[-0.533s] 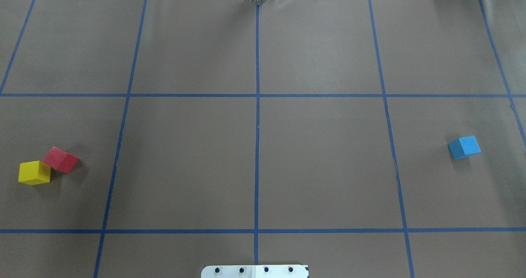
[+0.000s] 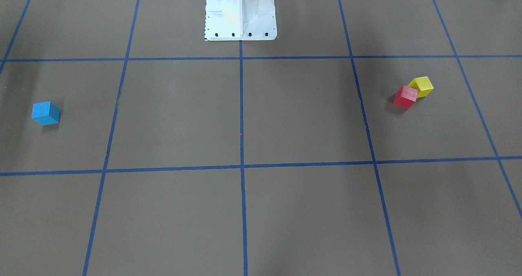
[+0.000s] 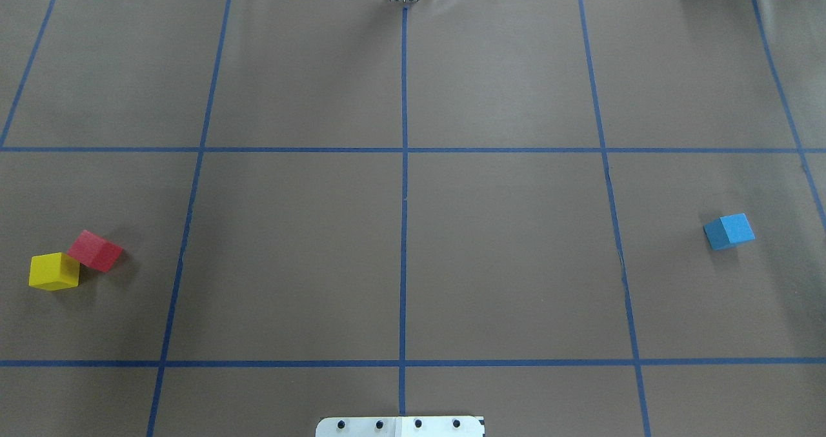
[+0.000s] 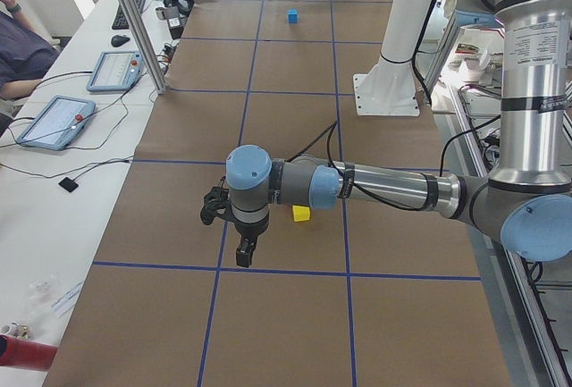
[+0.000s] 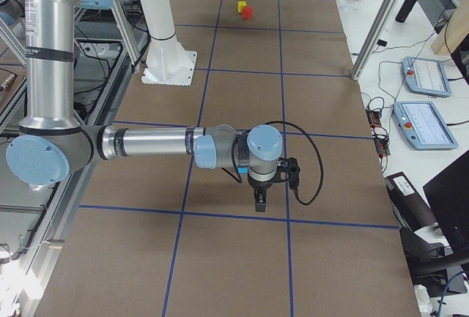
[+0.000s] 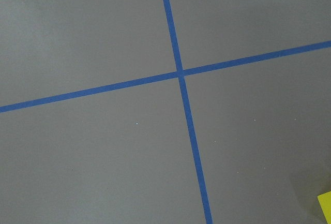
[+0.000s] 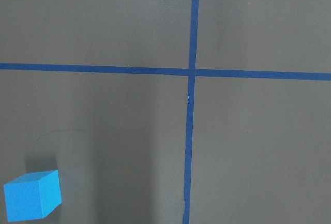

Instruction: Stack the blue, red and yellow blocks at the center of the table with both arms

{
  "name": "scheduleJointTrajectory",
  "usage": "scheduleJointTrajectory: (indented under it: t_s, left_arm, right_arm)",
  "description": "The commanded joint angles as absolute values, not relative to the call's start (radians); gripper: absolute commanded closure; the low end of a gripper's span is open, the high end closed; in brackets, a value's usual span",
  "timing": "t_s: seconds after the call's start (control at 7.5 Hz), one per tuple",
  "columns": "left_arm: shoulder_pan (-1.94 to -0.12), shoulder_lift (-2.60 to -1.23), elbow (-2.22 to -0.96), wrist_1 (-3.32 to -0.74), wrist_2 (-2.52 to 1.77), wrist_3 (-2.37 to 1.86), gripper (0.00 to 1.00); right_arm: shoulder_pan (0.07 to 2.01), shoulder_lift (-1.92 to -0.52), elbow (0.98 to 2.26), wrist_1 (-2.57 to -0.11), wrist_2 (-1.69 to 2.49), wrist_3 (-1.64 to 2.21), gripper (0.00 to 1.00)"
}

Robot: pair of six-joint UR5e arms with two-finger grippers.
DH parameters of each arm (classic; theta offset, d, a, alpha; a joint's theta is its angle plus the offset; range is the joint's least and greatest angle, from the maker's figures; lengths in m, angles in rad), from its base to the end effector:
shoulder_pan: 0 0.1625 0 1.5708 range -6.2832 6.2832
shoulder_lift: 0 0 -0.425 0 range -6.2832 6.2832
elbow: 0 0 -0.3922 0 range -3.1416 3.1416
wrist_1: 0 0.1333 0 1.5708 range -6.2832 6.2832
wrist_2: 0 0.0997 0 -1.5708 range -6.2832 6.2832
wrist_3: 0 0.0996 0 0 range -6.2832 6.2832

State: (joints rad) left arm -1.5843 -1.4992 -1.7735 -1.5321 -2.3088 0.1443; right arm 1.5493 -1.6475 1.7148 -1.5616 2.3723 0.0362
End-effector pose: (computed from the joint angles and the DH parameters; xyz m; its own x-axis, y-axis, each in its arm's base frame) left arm -0.0726 -0.4636 0.5993 0.7348 0.1947 -0.6497 -0.0932 0.9778 0.1877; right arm 0.0518 -0.4647 0.6213 0.6946 -0.0337 0.7186 -0.0037 0.9987 0.0504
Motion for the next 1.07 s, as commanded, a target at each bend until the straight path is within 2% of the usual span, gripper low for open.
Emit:
scheduleJointTrajectory:
  t_s: [0.0, 0.13, 0.4, 0.67, 0.93]
  left_arm:
    - [-1.58, -1.502, -1.77, -1.536, -2.306, 0.138, 0.0]
    - [-1.582, -1.494, -1.77, -1.534, -2.312, 0.143, 0.0]
    - [-1.582, -1.483, -1.782, -1.536, -2.313, 0.138, 0.0]
    - [-1.582, -1.482, -1.787, -1.537, -2.313, 0.144, 0.0]
    - [-1.582, -1.482, -1.787, -1.539, -2.313, 0.146, 0.0]
  right_arm:
    - [1.549, -1.647, 1.724, -1.557, 2.375, 0.035, 0.0]
    - [1.549, -1.641, 1.726, -1.557, 2.375, 0.037, 0.01]
    - [1.539, -1.537, 1.73, -1.569, 2.379, 0.05, 0.0]
    - [1.468, -1.56, 1.716, -1.546, 2.44, 0.057, 0.01]
    - [1.328, -1.613, 1.718, -1.367, 2.406, 0.171, 0.02]
